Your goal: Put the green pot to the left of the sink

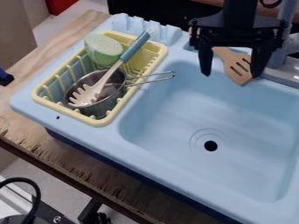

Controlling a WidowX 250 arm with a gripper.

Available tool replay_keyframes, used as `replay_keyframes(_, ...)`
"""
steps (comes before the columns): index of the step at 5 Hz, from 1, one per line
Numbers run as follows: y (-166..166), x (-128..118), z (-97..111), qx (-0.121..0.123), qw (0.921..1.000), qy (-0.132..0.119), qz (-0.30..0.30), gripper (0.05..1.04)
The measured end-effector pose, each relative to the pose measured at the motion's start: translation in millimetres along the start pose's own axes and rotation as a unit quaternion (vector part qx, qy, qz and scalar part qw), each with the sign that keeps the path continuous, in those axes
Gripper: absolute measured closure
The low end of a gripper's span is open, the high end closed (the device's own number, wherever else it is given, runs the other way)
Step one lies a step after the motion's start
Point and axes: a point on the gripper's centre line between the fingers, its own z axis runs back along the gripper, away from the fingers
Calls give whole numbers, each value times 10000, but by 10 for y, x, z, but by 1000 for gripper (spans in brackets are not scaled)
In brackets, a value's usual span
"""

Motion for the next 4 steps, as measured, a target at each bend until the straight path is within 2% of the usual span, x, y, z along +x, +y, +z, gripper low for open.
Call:
replay_keyframes(1, 22, -34, -104, 74, 9998, 178, 15, 83)
replay_keyframes(2, 136, -16, -142, -114, 9986, 478, 174, 83)
replay_keyframes(3, 348, -5, -97, -222, 9991, 219, 284, 83)
replay_keyframes(4, 514, 71, 63, -351, 9980, -66, 514, 83)
